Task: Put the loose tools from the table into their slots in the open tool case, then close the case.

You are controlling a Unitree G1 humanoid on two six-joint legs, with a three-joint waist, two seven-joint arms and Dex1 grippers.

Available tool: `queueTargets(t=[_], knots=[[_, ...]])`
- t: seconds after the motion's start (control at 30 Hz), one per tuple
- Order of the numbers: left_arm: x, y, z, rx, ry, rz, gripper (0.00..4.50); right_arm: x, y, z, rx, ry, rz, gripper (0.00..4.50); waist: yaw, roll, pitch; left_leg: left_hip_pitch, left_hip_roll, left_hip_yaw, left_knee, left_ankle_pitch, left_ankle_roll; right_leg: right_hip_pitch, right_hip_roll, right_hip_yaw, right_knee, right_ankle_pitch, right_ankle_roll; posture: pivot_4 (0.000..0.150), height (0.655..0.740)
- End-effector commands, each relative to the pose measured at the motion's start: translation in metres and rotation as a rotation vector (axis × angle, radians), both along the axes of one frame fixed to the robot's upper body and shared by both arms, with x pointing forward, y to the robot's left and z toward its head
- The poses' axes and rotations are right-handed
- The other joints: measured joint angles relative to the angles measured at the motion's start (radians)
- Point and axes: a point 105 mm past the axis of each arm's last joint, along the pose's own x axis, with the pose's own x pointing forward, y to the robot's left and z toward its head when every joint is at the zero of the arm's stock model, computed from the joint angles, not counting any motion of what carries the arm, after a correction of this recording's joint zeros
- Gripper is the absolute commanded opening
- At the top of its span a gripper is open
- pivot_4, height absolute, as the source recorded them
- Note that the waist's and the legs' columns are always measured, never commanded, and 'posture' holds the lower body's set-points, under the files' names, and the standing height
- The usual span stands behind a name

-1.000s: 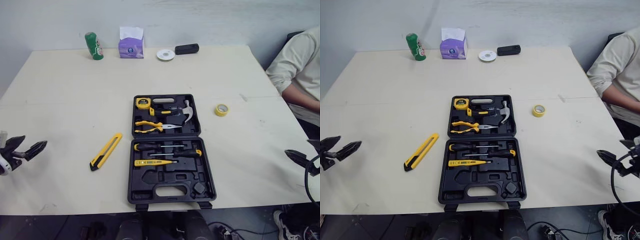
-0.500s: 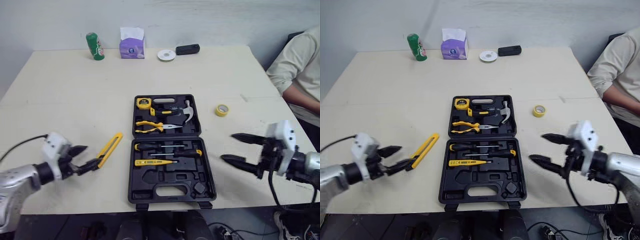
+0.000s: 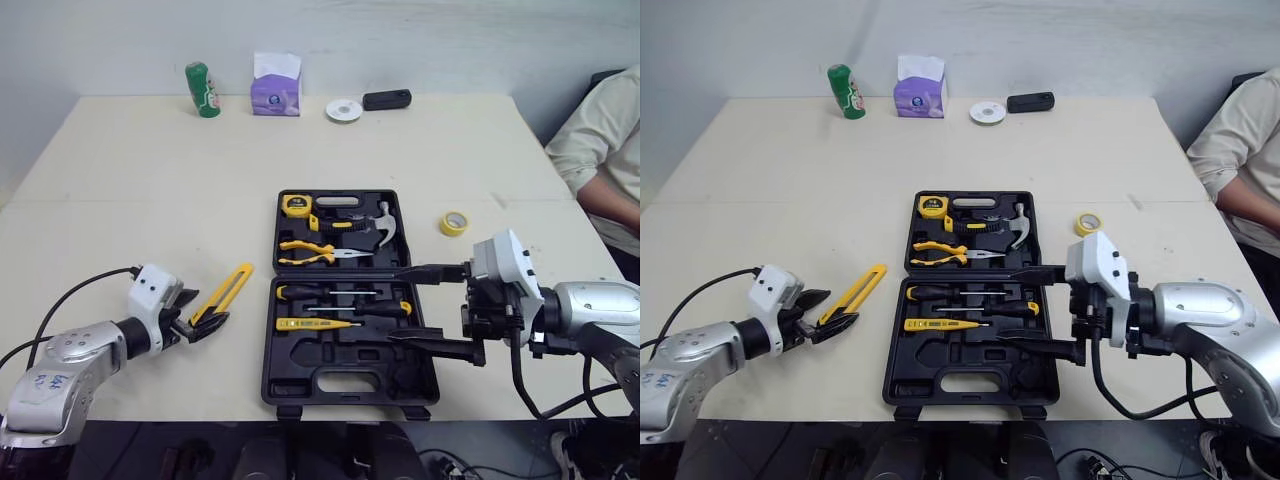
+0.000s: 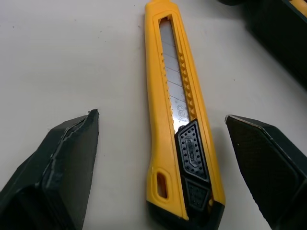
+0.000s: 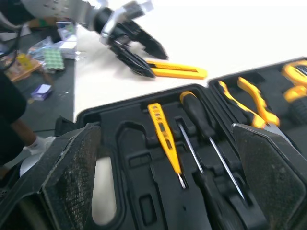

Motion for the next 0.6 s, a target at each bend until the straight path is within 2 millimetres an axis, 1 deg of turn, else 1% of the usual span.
queueTargets(t=[0.03,0.13,0.2,0.3,0.37,0.43,0.5,0.53,0.6], knots=[[-0.002,0.000,-0.016,0.006,0.061,0.006,4.45,-0.003,0.006,0.003,0.002,-0.027,0.038,4.50,0.000,0.000,0.000,0.000,0.000,0.000,0.000,0.000,0.000,0.000,0.000,0.000,0.000,0.000,0.000,0.150,0.7316],[-0.004,-0.003,-0.012,-0.038,0.062,-0.003,3.62,-0.002,0.008,0.004,0.005,-0.035,0.040,4.50,-0.002,0.000,0.000,0.000,0.000,0.000,0.000,0.000,0.001,0.000,0.000,0.000,0.000,0.000,0.000,0.150,0.7316],[-0.005,-0.004,-0.009,-0.047,0.059,-0.007,2.71,-0.002,0.008,0.005,0.008,-0.039,0.037,4.50,-0.003,0.000,0.000,0.000,0.000,0.000,0.000,0.001,0.001,0.000,0.000,0.000,0.000,0.000,0.000,0.150,0.7316],[-0.005,-0.009,0.008,-0.077,0.011,-0.017,1.46,-0.001,0.006,0.006,0.025,-0.040,0.014,4.50,-0.004,0.000,0.000,0.000,0.000,0.000,0.000,0.003,0.005,0.000,0.000,0.000,0.000,0.000,0.000,0.150,0.7316],[-0.002,-0.005,0.020,-0.079,-0.023,0.003,1.42,-0.003,0.006,0.005,0.029,-0.034,0.008,4.50,-0.003,-0.001,0.000,-0.001,0.000,0.000,0.000,0.003,0.006,0.000,0.000,0.000,0.000,0.000,0.000,0.150,0.7316],[-0.003,-0.003,0.036,-0.073,-0.054,-0.013,1.42,-0.003,0.003,0.004,0.027,-0.028,-0.009,4.50,-0.004,-0.003,0.002,-0.001,0.000,0.000,0.000,0.003,0.006,0.000,0.000,0.000,0.000,0.000,0.000,0.150,0.7316],[-0.012,-0.019,0.058,-0.067,-0.085,-0.162,1.42,-0.002,-0.006,0.001,0.017,-0.007,-0.044,4.50,-0.004,-0.007,0.004,-0.001,0.000,0.000,0.000,0.003,0.005,-0.001,0.000,-0.001,0.000,0.000,0.000,0.150,0.7316],[-0.018,-0.028,0.063,-0.068,-0.078,-0.233,1.42,-0.002,-0.010,-0.001,0.008,0.003,-0.059,4.50,-0.004,-0.007,0.004,-0.002,0.000,-0.001,0.000,0.003,0.005,-0.001,0.000,-0.001,0.000,0.000,0.000,0.150,0.7316],[-0.034,-0.053,0.070,-0.063,-0.032,-0.416,1.42,-0.003,-0.020,-0.011,-0.029,0.043,-0.099,4.50,-0.002,-0.007,0.004,-0.002,0.000,-0.001,0.000,0.002,0.003,-0.001,0.000,-0.001,-0.001,0.000,0.000,0.150,0.7316]])
